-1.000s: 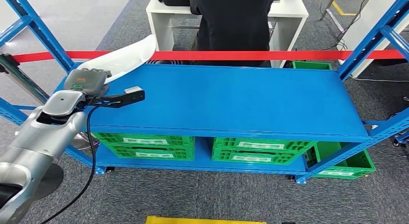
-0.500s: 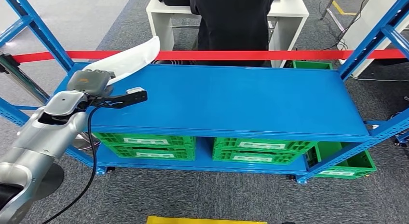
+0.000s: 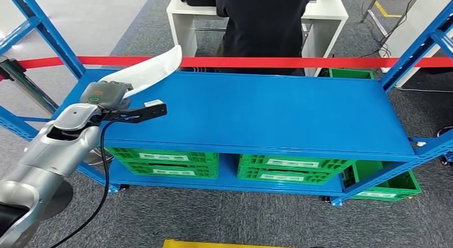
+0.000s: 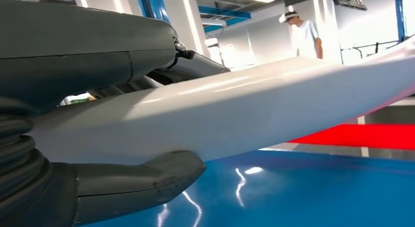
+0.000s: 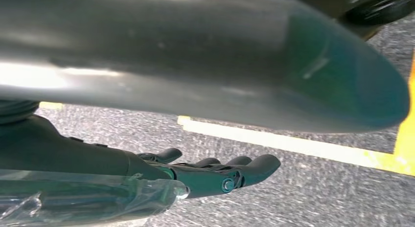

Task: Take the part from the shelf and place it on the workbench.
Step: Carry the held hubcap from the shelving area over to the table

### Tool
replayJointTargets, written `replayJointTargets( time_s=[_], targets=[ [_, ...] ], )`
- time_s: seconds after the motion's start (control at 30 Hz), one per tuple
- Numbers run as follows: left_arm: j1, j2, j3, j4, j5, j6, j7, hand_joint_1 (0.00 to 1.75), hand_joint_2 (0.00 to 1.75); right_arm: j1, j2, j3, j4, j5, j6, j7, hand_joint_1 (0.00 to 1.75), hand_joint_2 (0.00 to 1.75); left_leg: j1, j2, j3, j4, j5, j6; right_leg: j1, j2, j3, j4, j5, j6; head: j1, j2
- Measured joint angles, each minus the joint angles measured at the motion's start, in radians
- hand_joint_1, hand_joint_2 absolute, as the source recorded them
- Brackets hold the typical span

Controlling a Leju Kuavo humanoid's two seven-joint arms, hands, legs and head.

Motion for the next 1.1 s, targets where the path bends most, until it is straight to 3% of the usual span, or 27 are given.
replayJointTargets(
  time_s=[0.07, 0.17, 0.23, 0.33, 0.37, 0.4, 0.43, 0.5, 0.57, 0.67, 0.73, 0.83, 0.87, 0.9, 0.93, 1.03, 1.07, 1.1],
  targets=[
    [-0.002, 0.0, 0.0, 0.0, 0.002, 0.0, 0.0, 1.75, 1.75, -0.001, 0.003, -0.001, -0.001, 0.001, 0.0, -0.001, 0.0, 0.0, -0.002, -0.002, -0.008, 0.01, -0.001, -0.016, -0.001, 0.004, 0.022, -0.063, 0.026, -0.007, 0.001, 0.0],
    [-0.002, 0.0, -0.001, 0.0, 0.005, 0.0, 0.0, 1.75, 1.75, -0.002, 0.004, -0.001, -0.002, 0.002, 0.001, -0.002, 0.0, 0.0, 0.0, -0.002, -0.019, 0.012, 0.003, -0.034, 0.003, 0.007, 0.011, -0.059, 0.029, -0.035, -0.003, 0.0],
    [-0.003, 0.0, -0.002, 0.0, 0.006, -0.001, 0.0, 1.75, 1.75, -0.003, 0.004, -0.001, -0.002, 0.002, 0.0, -0.003, 0.0, 0.0, 0.002, 0.001, -0.039, 0.056, -0.037, -0.042, 0.003, 0.006, 0.004, -0.063, 0.038, -0.052, -0.006, 0.0],
    [-0.002, 0.001, -0.002, 0.0, 0.009, -0.003, 0.0, 1.75, 1.75, -0.004, 0.004, -0.002, -0.003, 0.003, 0.0, -0.003, 0.0, 0.0, 0.001, 0.003, -0.114, 0.242, -0.142, -0.044, 0.006, 0.003, -0.011, -0.065, 0.052, -0.065, -0.008, 0.0],
    [0.001, 0.001, -0.002, 0.001, 0.01, -0.004, 0.0, 1.75, 1.75, -0.003, 0.004, -0.002, -0.003, 0.003, 0.0, -0.003, 0.0, 0.0, 0.001, 0.003, -0.129, 0.284, -0.158, -0.043, 0.008, 0.002, -0.017, -0.065, 0.057, -0.066, -0.008, 0.0],
    [0.003, 0.001, -0.002, 0.001, 0.011, -0.005, 0.0, 1.75, 1.75, -0.003, 0.004, -0.003, -0.003, 0.003, 0.0, -0.003, 0.0, 0.0, 0.001, 0.003, -0.127, 0.292, -0.155, -0.041, 0.009, 0.001, -0.024, -0.065, 0.062, -0.066, -0.008, 0.0],
    [0.004, 0.001, -0.002, 0.001, 0.012, -0.005, 0.0, 1.75, 1.75, -0.003, 0.004, -0.004, -0.003, 0.003, 0.0, -0.003, 0.0, 0.0, 0.0, 0.003, -0.104, 0.261, -0.136, -0.038, 0.009, 0.001, -0.03, -0.065, 0.068, -0.064, -0.008, 0.0],
    [0.0, 0.0, -0.002, 0.001, 0.013, -0.005, 0.0, 1.75, 1.75, -0.004, 0.004, -0.006, -0.003, 0.003, 0.0, -0.003, 0.0, 0.0, -0.001, 0.004, -0.023, 0.131, -0.089, -0.031, 0.011, 0.001, -0.041, -0.063, 0.08, -0.057, -0.009, 0.0],
    [-0.004, -0.001, -0.002, 0.001, 0.015, -0.005, 0.0, 1.75, 1.75, -0.004, 0.004, -0.008, -0.003, 0.004, 0.0, -0.003, 0.0, 0.0, -0.004, 0.005, 0.028, 0.04, -0.067, -0.025, 0.014, 0.001, -0.049, -0.063, 0.091, -0.046, -0.007, 0.0],
    [-0.003, -0.002, -0.002, 0.001, 0.02, -0.006, -0.001, 1.75, 1.75, -0.002, 0.004, -0.009, -0.003, 0.005, 0.0, -0.003, 0.0, 0.0, -0.008, 0.005, 0.023, 0.027, -0.051, -0.007, 0.012, 0.0, -0.054, -0.073, 0.109, -0.026, -0.006, 0.0],
    [-0.004, -0.003, -0.002, 0.001, 0.022, -0.006, -0.002, 1.75, 1.75, 0.001, 0.005, -0.009, -0.003, 0.005, 0.0, -0.002, 0.0, 0.0, -0.006, 0.007, 0.011, 0.024, -0.033, 0.008, 0.01, -0.001, -0.071, -0.041, 0.073, -0.017, -0.004, 0.0],
    [-0.002, -0.003, -0.002, 0.002, 0.023, -0.006, -0.003, 1.75, 1.75, 0.0, 0.005, -0.009, -0.003, 0.007, 0.001, -0.002, 0.0, 0.0, -0.008, 0.008, -0.016, 0.023, -0.01, 0.02, 0.009, -0.002, -0.129, 0.142, -0.057, -0.01, 0.0, 0.0],
    [0.0, -0.004, -0.003, 0.002, 0.024, -0.006, -0.004, 1.75, 1.75, -0.001, 0.005, -0.01, -0.003, 0.008, 0.001, -0.002, 0.0, 0.0, -0.01, 0.008, -0.027, 0.023, -0.001, 0.021, 0.01, -0.002, -0.139, 0.193, -0.081, -0.01, 0.0, 0.0],
    [0.002, -0.004, -0.003, 0.002, 0.025, -0.006, -0.004, 1.75, 1.75, -0.002, 0.005, -0.01, -0.003, 0.008, 0.001, -0.002, 0.0, 0.0, -0.012, 0.008, -0.037, 0.024, 0.007, 0.02, 0.011, -0.002, -0.132, 0.212, -0.087, -0.012, 0.0, 0.0],
    [0.003, -0.003, -0.003, 0.002, 0.026, -0.006, -0.004, 1.75, 1.75, -0.003, 0.005, -0.01, -0.003, 0.008, 0.001, -0.002, 0.0, 0.0, -0.013, 0.007, -0.047, 0.024, 0.015, 0.019, 0.012, -0.002, -0.105, 0.192, -0.075, -0.014, 0.0, 0.0],
    [0.002, -0.002, -0.002, 0.001, 0.027, -0.006, -0.004, 1.75, 1.75, -0.006, 0.004, -0.011, -0.004, 0.009, 0.001, -0.002, 0.0, 0.0, -0.014, 0.006, -0.07, 0.025, 0.038, 0.008, 0.018, -0.001, 0.037, 0.004, -0.034, -0.028, -0.001, 0.0],
    [0.001, -0.002, -0.002, 0.001, 0.027, -0.006, -0.004, 1.75, 1.75, -0.007, 0.004, -0.011, -0.004, 0.009, 0.001, -0.002, 0.0, 0.0, -0.014, 0.007, -0.074, 0.025, 0.045, 0.003, 0.02, 0.0, 0.064, -0.038, -0.032, -0.033, -0.001, 0.0],
    [0.0, -0.001, -0.002, 0.001, 0.027, -0.006, -0.004, 1.75, 1.75, -0.008, 0.004, -0.011, -0.004, 0.009, 0.001, -0.002, 0.0, 0.0, -0.013, 0.007, -0.076, 0.023, 0.051, -0.003, 0.023, 0.001, 0.071, -0.056, -0.035, -0.039, -0.002, 0.0]
  ],
)
